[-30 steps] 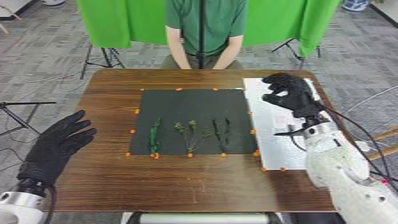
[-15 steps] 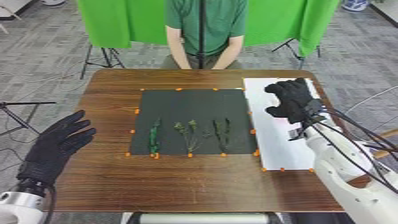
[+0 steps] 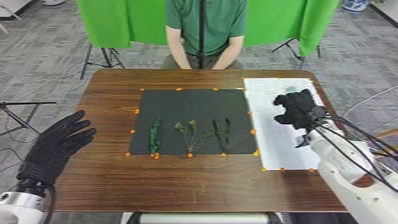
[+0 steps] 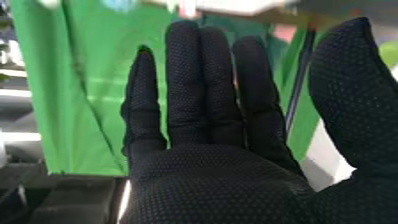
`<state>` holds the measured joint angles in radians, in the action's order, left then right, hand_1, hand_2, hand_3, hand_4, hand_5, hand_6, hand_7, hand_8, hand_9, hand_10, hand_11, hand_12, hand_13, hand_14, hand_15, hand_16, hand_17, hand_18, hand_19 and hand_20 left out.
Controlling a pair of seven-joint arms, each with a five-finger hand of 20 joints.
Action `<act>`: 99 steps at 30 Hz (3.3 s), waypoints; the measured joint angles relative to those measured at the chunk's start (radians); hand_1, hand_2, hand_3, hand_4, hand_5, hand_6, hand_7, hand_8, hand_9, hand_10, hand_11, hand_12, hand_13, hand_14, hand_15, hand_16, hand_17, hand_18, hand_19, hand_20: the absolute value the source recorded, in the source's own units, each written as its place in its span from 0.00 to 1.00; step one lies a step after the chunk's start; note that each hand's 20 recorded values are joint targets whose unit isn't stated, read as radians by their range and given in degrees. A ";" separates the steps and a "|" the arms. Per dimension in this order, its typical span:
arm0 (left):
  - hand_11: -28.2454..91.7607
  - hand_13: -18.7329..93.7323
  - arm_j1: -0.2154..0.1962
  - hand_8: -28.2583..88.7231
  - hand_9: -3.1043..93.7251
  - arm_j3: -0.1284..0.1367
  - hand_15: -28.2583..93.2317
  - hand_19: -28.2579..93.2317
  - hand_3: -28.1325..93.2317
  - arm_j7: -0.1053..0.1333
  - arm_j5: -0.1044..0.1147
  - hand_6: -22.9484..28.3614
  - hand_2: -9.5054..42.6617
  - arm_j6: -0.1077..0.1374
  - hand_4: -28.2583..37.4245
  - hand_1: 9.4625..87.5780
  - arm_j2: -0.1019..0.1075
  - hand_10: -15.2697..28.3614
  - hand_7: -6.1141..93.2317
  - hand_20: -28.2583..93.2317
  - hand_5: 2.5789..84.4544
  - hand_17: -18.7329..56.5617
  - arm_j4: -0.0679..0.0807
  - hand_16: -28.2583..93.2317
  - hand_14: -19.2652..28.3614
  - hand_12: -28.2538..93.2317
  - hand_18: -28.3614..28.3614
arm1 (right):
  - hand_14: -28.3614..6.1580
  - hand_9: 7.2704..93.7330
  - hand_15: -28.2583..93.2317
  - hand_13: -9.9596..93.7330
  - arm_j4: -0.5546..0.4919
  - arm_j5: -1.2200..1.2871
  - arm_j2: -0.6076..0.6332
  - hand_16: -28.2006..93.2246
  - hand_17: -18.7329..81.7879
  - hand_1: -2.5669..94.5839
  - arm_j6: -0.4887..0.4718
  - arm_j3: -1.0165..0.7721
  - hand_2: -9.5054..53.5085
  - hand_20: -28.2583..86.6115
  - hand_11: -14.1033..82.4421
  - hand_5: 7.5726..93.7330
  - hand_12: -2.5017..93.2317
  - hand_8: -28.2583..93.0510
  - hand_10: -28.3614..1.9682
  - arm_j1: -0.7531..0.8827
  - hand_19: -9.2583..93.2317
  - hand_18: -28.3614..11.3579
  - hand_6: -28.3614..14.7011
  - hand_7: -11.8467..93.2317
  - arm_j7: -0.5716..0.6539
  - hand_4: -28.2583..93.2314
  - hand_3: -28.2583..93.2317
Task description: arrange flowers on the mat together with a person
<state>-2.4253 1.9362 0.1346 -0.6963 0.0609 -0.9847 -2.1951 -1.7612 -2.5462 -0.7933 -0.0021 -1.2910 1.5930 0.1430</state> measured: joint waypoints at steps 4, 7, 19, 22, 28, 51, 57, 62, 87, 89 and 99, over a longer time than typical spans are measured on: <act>0.42 0.40 0.000 0.16 0.34 -0.001 0.53 0.64 0.80 0.000 0.000 0.55 0.13 0.002 0.09 0.28 0.000 0.64 0.25 0.30 0.38 0.18 0.000 0.23 0.73 0.39 0.89 | 0.64 0.51 0.60 0.52 0.023 -0.002 0.001 0.43 0.35 0.36 -0.011 0.029 0.00 0.53 0.47 0.45 0.31 0.10 0.61 -0.016 0.58 0.30 0.68 0.44 0.015 0.00 0.93; 0.42 0.40 0.001 0.16 0.34 -0.002 0.53 0.64 0.80 -0.001 0.000 0.55 0.13 0.003 0.09 0.28 0.000 0.64 0.25 0.30 0.38 0.18 0.000 0.23 0.73 0.39 0.89 | 0.63 0.51 0.61 0.52 0.033 -0.008 0.001 0.43 0.35 0.37 -0.015 0.040 0.00 0.53 0.48 0.45 0.31 0.10 0.61 -0.022 0.58 0.31 0.68 0.44 0.036 0.00 0.93; 0.42 0.40 0.001 0.16 0.34 -0.005 0.53 0.64 0.80 0.000 0.000 0.55 0.13 0.009 0.10 0.28 0.000 0.64 0.26 0.30 0.38 0.18 0.000 0.23 0.73 0.39 0.89 | 0.66 0.59 0.66 0.59 0.031 -0.024 0.015 0.43 0.38 0.42 -0.127 0.047 0.00 0.53 0.52 0.49 0.35 0.11 0.67 -0.037 0.59 0.33 0.72 0.50 0.067 0.00 0.92; 0.42 0.40 0.001 0.16 0.34 -0.005 0.53 0.64 0.80 0.000 0.000 0.55 0.13 0.009 0.09 0.28 0.000 0.63 0.26 0.30 0.38 0.18 0.000 0.23 0.73 0.38 0.89 | 0.73 0.73 0.63 0.67 0.051 -0.026 0.019 0.52 0.40 0.50 -0.090 0.072 0.00 0.54 0.38 0.53 0.51 0.23 0.74 -0.054 0.60 0.35 0.74 0.59 0.074 0.00 0.87; 0.42 0.40 0.002 0.16 0.34 -0.005 0.53 0.64 0.80 0.000 0.000 0.55 0.13 0.009 0.10 0.28 0.000 0.63 0.25 0.30 0.38 0.18 0.000 0.23 0.73 0.38 0.89 | 0.76 0.84 0.63 0.74 0.074 -0.029 0.020 0.59 0.44 0.55 0.038 0.084 0.00 0.55 0.38 0.63 0.58 0.28 0.78 -0.057 0.62 0.38 0.75 0.64 0.063 0.00 0.87; 0.42 0.40 -0.103 0.16 0.34 0.092 0.53 0.64 0.79 -0.014 0.003 0.55 0.13 0.016 0.10 0.28 0.006 0.64 0.25 0.30 0.38 0.18 -0.030 0.23 0.73 0.39 0.89 | 0.74 0.85 0.65 0.73 0.036 0.033 -0.111 0.59 0.44 0.55 0.211 0.389 0.00 0.56 0.38 0.65 0.58 0.28 0.77 -0.319 0.63 0.38 0.75 0.63 -0.202 0.00 0.88; 0.42 0.40 -0.093 0.16 0.34 0.065 0.53 0.64 0.80 -0.016 0.003 0.55 0.13 0.023 0.10 0.28 0.005 0.63 0.25 0.30 0.38 0.18 -0.029 0.23 0.73 0.39 0.89 | 0.74 0.84 0.64 0.73 0.074 0.046 -0.223 0.59 0.44 0.55 0.192 0.531 0.00 0.56 0.37 0.65 0.58 0.28 0.77 -0.463 0.62 0.39 0.75 0.63 -0.310 0.00 0.88; 0.42 0.40 -0.084 0.16 0.34 0.049 0.53 0.64 0.80 -0.017 0.002 0.55 0.13 0.028 0.09 0.28 0.006 0.63 0.26 0.30 0.38 0.18 -0.028 0.23 0.73 0.39 0.89 | 0.74 0.84 0.64 0.73 0.122 0.037 -0.316 0.59 0.44 0.55 0.167 0.608 0.00 0.56 0.37 0.65 0.58 0.28 0.78 -0.539 0.62 0.39 0.75 0.63 -0.364 0.00 0.88; 0.42 0.40 -0.031 0.16 0.34 -0.003 0.53 0.64 0.80 0.009 0.002 0.55 0.13 0.038 0.10 0.28 0.060 0.64 0.25 0.30 0.38 0.18 -0.008 0.23 0.73 0.39 0.89 | 0.75 0.82 0.64 0.71 0.364 -0.137 -0.575 0.59 0.43 0.55 0.089 0.763 0.00 0.56 0.37 0.64 0.58 0.27 0.78 -0.672 0.60 0.38 0.77 0.63 -0.427 0.00 0.87; 0.42 0.40 -0.030 0.16 0.34 -0.005 0.53 0.64 0.80 0.012 0.002 0.55 0.13 0.039 0.10 0.28 0.062 0.64 0.25 0.30 0.38 0.18 -0.008 0.23 0.73 0.39 0.89 | 0.75 0.81 0.63 0.71 0.374 -0.150 -0.580 0.59 0.43 0.55 0.086 0.765 0.00 0.56 0.37 0.64 0.58 0.27 0.78 -0.672 0.60 0.38 0.77 0.63 -0.427 0.00 0.87; 0.42 0.40 -0.006 0.16 0.34 -0.019 0.53 0.64 0.80 0.014 0.002 0.55 0.13 0.039 0.09 0.28 0.070 0.63 0.25 0.30 0.38 0.18 0.001 0.23 0.73 0.39 0.89 | 0.76 0.81 0.61 0.70 0.419 -0.192 -0.589 0.59 0.42 0.54 0.086 0.767 0.00 0.55 0.35 0.65 0.56 0.25 0.79 -0.660 0.58 0.38 0.78 0.63 -0.416 0.00 0.87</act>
<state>-2.4310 1.9170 0.1487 -0.6947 0.0996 -0.9149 -2.1940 -1.3425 -2.7378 -1.3828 0.0835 -0.5238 0.9330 -0.2731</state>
